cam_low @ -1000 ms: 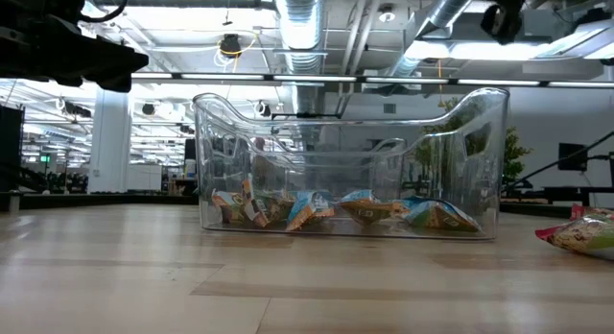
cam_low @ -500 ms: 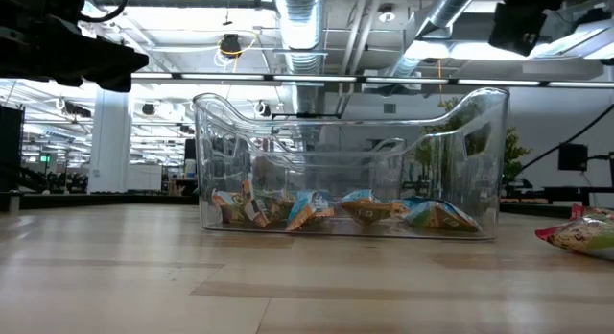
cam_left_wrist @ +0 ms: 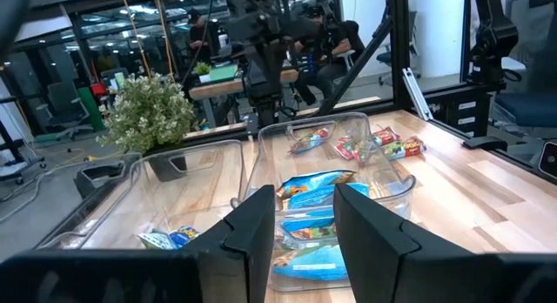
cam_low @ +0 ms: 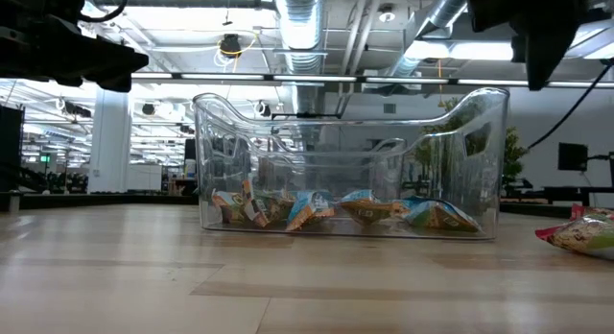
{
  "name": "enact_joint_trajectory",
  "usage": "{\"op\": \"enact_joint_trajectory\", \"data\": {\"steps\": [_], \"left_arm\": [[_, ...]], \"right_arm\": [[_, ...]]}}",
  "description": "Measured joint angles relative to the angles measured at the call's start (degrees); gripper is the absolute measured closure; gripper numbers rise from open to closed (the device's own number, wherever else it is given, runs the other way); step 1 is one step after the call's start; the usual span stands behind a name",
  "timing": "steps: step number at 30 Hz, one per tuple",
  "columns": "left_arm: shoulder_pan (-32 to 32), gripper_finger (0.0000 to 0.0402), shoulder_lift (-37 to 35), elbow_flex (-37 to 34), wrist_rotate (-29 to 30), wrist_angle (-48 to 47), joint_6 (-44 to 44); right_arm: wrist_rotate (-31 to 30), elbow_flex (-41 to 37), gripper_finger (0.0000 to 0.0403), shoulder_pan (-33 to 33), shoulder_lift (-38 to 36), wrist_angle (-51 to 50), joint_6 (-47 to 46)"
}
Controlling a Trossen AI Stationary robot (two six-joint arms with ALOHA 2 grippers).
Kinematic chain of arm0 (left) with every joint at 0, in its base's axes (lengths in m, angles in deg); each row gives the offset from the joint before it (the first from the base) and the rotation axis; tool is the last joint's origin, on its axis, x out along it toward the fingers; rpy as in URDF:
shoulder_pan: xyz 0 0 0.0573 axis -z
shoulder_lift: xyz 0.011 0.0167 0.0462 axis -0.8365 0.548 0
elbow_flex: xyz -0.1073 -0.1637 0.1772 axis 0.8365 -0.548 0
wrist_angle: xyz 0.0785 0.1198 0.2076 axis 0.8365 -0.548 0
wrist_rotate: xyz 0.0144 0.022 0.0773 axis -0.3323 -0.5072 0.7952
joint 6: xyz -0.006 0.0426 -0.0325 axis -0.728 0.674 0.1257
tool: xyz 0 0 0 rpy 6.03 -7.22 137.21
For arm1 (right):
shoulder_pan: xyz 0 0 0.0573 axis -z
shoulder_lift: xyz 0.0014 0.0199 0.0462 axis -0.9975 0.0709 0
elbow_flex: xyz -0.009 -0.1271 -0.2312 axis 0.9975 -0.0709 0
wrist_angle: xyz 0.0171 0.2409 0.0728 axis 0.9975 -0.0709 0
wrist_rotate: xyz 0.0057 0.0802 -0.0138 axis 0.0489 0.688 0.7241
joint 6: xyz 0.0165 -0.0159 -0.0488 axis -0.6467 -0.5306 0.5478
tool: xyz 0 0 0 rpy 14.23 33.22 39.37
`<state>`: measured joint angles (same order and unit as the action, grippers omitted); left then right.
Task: Pick and place Granola Bars by type
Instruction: Put the red granola bar into the top transparent bin
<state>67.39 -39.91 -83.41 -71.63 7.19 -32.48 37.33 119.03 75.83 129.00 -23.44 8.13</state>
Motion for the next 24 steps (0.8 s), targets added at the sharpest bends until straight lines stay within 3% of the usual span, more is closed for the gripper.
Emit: {"op": "enact_joint_trajectory", "data": {"steps": [13, 24], "left_arm": [[0.0, 0.0287, 0.0, 0.0, 0.0, 0.0, -0.1], [0.0, 0.0287, 0.0, 0.0, 0.0, 0.0, -0.4]], "right_arm": [[0.2, 0.0, 0.0398, -4.0, 7.8, -3.2, -4.3], [1.7, 0.0, 0.0269, -5.1, 10.3, -3.8, -9.5]]}}
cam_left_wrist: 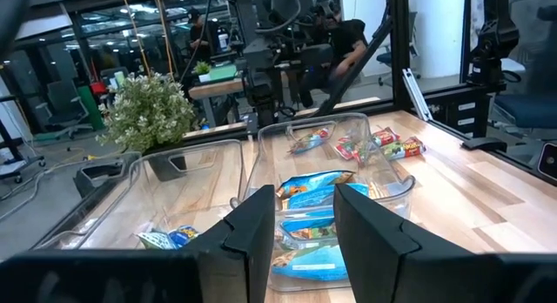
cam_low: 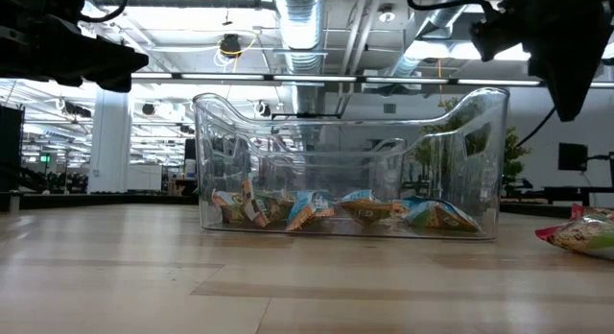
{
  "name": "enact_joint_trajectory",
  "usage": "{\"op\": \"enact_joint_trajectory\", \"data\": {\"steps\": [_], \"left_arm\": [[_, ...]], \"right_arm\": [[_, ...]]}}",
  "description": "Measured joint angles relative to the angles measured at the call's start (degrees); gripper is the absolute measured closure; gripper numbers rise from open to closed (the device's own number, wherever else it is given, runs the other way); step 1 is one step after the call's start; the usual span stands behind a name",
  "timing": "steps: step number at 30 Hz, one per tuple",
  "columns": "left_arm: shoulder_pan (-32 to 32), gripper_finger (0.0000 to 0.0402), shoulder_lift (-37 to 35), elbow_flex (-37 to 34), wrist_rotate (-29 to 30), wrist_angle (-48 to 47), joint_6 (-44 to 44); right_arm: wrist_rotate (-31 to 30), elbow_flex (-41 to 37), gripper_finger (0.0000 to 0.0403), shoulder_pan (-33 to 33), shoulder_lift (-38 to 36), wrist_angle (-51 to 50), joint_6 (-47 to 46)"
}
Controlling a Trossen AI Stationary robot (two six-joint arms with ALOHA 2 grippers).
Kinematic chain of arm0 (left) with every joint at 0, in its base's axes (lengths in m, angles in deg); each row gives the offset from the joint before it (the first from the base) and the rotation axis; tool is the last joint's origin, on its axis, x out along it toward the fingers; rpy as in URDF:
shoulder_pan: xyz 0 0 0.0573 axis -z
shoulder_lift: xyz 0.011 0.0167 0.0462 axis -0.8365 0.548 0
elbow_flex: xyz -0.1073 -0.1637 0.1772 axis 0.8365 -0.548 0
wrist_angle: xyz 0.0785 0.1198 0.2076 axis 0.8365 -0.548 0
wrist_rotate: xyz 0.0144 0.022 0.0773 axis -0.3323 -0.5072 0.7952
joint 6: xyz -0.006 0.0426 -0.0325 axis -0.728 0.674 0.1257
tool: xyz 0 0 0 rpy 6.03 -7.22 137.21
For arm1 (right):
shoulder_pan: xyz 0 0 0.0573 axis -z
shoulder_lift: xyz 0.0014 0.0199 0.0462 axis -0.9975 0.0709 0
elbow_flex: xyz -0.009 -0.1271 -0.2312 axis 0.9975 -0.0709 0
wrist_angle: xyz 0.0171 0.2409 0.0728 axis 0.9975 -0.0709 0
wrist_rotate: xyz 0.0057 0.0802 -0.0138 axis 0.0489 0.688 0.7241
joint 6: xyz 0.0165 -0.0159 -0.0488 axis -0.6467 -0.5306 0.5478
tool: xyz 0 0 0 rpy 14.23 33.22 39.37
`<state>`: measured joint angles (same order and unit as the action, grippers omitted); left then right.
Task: Pick and place Granola Bars by type
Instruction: Put the red granola bar into the top transparent bin
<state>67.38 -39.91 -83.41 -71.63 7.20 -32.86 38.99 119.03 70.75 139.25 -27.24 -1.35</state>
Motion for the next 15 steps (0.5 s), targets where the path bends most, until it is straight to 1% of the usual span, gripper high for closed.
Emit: {"op": "enact_joint_trajectory", "data": {"steps": [4, 7, 12, 15], "left_arm": [[0.0, 0.0287, 0.0, 0.0, 0.0, 0.0, 0.2], [0.0, 0.0287, 0.0, 0.0, 0.0, 0.0, 0.0], [0.0, 0.0287, 0.0, 0.0, 0.0, 0.0, 0.3], [0.0, 0.0287, 0.0, 0.0, 0.0, 0.0, 0.1]], "right_arm": [[0.0, -0.3, 0.0227, -1.3, 0.0, -3.0, -3.9], [0.0, -0.3, 0.0207, -2.8, 0.0, -5.0, -5.4], [0.1, -2.3, 0.0193, -6.4, 0.0, -5.5, -10.3], [2.8, -5.8, 0.0193, -8.8, 0.0, -2.0, -12.8]]}}
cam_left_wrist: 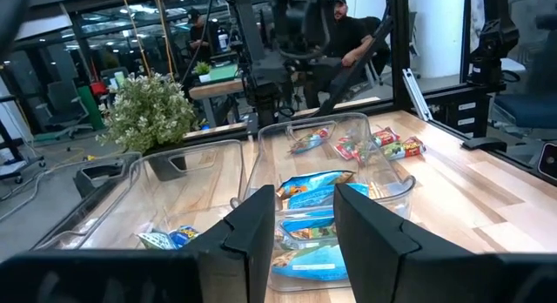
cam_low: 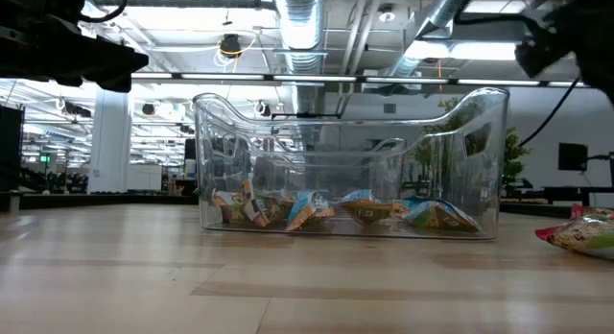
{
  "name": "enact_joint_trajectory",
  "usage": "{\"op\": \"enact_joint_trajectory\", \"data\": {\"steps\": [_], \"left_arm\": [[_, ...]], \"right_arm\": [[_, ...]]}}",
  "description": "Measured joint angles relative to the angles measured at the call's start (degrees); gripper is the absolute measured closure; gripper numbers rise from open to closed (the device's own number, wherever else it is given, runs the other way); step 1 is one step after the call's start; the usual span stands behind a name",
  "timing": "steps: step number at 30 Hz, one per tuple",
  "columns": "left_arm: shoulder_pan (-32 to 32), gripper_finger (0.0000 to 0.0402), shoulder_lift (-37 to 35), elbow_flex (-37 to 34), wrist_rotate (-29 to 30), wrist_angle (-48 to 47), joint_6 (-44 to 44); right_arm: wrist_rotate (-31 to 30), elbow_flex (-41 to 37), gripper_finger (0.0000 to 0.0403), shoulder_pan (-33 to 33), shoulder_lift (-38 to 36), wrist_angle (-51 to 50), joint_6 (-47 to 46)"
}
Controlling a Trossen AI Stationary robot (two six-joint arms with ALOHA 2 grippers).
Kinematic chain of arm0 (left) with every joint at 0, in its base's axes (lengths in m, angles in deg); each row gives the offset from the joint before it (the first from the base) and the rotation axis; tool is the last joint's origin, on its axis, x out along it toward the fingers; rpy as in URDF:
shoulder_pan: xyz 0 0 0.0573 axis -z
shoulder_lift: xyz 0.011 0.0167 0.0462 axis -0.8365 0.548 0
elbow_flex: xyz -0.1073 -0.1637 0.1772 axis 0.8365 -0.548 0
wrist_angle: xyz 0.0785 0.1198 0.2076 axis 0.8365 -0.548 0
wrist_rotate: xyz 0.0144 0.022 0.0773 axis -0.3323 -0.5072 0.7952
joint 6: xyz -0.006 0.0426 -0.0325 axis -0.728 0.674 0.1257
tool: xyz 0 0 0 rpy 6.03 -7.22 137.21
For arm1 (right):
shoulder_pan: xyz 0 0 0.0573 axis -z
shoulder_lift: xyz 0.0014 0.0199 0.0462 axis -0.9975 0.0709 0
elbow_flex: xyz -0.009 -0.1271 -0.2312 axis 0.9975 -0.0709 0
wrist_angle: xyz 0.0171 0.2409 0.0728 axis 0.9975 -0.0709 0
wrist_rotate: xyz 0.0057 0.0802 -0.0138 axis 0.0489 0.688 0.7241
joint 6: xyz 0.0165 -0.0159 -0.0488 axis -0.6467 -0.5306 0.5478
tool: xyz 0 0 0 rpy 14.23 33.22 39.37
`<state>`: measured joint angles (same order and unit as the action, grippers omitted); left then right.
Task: Pick and place Granola Bars by type
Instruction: Put the red granola bar into the top transparent bin
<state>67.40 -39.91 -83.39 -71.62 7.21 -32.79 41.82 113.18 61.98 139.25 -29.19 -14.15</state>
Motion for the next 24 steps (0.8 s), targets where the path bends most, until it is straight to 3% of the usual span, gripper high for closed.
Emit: {"op": "enact_joint_trajectory", "data": {"steps": [4, 24], "left_arm": [[0.0, 0.0287, 0.0, 0.0, 0.0, 0.0, 0.0], [0.0, 0.0287, 0.0, 0.0, 0.0, 0.0, 0.2]], "right_arm": [[3.0, -3.9, 0.0198, -1.8, 0.0, 6.9, -2.0], [3.1, -17.5, 0.0196, -2.7, 0.0, 23.9, -5.0]]}}
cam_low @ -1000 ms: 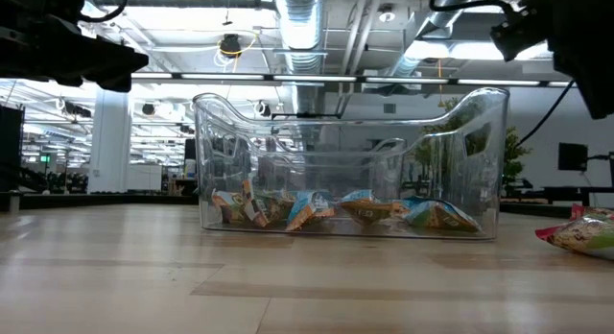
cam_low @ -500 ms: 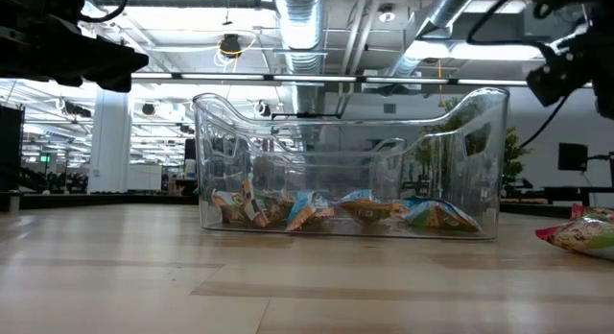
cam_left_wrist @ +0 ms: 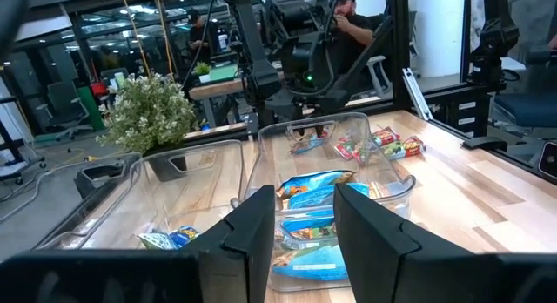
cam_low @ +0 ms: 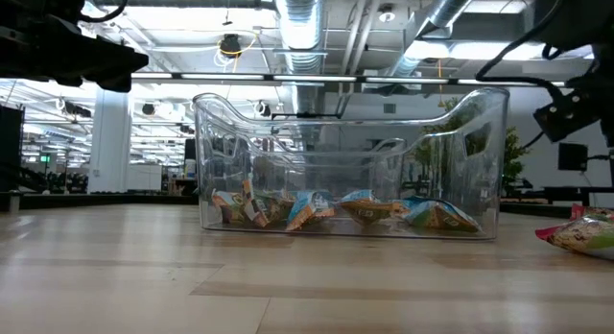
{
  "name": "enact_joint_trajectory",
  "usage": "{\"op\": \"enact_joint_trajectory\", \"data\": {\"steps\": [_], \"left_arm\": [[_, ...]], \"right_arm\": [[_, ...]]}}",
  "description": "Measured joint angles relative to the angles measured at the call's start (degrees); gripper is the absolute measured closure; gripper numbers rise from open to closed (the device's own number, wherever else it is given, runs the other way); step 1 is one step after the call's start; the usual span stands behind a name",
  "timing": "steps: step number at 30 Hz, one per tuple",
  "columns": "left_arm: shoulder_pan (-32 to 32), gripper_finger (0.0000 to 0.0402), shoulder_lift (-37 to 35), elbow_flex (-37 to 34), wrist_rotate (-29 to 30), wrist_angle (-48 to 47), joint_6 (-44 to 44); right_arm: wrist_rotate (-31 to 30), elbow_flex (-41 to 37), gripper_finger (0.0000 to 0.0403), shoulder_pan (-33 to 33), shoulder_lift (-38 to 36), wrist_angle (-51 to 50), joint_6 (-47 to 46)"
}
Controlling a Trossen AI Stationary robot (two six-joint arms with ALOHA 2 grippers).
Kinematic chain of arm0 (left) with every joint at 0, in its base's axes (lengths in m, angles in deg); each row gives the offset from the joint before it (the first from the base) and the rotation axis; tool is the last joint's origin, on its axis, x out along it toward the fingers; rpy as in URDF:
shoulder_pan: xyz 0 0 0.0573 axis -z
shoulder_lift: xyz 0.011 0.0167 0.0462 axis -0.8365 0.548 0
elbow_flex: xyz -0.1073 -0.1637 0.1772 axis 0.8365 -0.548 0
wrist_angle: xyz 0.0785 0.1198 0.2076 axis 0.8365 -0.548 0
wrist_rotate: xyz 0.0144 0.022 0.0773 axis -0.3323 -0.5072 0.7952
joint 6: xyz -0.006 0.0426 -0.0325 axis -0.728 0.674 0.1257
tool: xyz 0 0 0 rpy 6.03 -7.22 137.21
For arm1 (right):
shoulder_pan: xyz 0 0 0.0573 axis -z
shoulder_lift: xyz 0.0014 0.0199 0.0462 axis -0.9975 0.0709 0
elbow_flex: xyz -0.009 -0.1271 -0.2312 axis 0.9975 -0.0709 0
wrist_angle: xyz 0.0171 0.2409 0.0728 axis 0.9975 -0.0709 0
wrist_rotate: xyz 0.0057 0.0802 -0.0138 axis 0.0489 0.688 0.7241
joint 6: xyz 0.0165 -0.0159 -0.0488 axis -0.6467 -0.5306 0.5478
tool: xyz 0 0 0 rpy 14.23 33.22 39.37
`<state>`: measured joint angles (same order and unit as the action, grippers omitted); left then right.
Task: Pick and place Granola Bars by type
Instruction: Put the red granola bar into the top transparent bin
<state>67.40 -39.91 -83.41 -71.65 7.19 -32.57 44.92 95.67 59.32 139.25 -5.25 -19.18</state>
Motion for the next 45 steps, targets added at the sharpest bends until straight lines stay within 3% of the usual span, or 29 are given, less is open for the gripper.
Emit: {"op": "enact_joint_trajectory", "data": {"steps": [12, 29, 38, 45], "left_arm": [[0.0, 0.0287, 0.0, 0.0, 0.0, 0.0, -0.2], [0.0, 0.0287, 0.0, 0.0, 0.0, 0.0, 0.2], [0.0, 0.0287, 0.0, 0.0, 0.0, 0.0, 0.1], [0.0, 0.0287, 0.0, 0.0, 0.0, 0.0, 0.1]], "right_arm": [[0.0, -5.0, 0.0201, 0.0, -0.2, 7.6, 3.2], [-0.4, -5.3, 0.0319, 0.1, -0.1, 7.7, 4.0], [0.2, -5.0, 0.0341, 2.3, -0.7, 9.0, 3.9], [-0.3, -4.6, 0.0342, 5.3, -4.4, 17.6, 3.5]]}}
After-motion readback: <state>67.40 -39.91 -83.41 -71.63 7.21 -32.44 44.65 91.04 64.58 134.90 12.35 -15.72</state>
